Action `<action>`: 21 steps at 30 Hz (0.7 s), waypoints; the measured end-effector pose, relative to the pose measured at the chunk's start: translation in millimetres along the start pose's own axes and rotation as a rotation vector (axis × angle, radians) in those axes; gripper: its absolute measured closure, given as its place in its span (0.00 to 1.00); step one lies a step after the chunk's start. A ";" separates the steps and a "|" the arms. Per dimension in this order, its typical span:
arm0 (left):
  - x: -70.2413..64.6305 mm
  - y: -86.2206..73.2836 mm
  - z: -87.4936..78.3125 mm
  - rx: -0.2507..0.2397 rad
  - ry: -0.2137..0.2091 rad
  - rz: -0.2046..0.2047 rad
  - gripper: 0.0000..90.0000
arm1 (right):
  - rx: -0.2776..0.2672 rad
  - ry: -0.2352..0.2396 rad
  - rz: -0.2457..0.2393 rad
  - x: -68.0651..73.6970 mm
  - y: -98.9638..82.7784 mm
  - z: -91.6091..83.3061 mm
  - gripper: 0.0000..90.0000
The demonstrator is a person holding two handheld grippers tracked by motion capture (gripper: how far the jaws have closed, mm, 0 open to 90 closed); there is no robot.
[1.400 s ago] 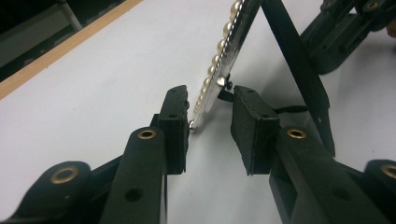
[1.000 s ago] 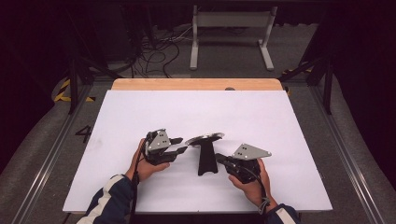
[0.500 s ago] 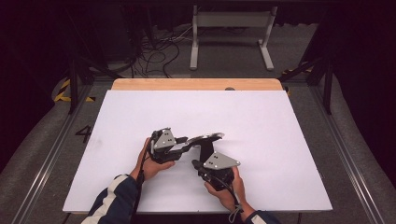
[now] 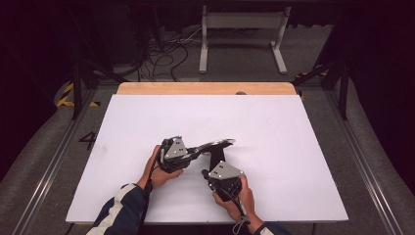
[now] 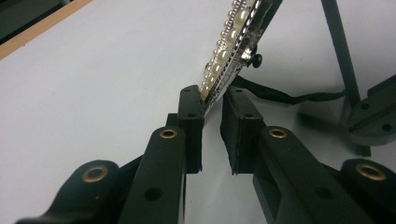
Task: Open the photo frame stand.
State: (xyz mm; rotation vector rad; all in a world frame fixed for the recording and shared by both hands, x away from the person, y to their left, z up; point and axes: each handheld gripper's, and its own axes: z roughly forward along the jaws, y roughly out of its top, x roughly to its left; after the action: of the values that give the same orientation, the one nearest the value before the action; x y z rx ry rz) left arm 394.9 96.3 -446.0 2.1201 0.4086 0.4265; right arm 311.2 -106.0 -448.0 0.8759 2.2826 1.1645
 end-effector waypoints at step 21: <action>-4.8 2.4 -1.4 0.018 -0.019 0.021 0.89 | 0.015 0.002 0.038 -13.7 -8.6 -5.2 1.00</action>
State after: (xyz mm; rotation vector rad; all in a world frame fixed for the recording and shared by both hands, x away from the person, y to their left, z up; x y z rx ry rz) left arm 390.3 93.9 -444.0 2.1460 0.3805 0.4156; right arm 314.8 -122.4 -451.1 0.9283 2.2880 1.1664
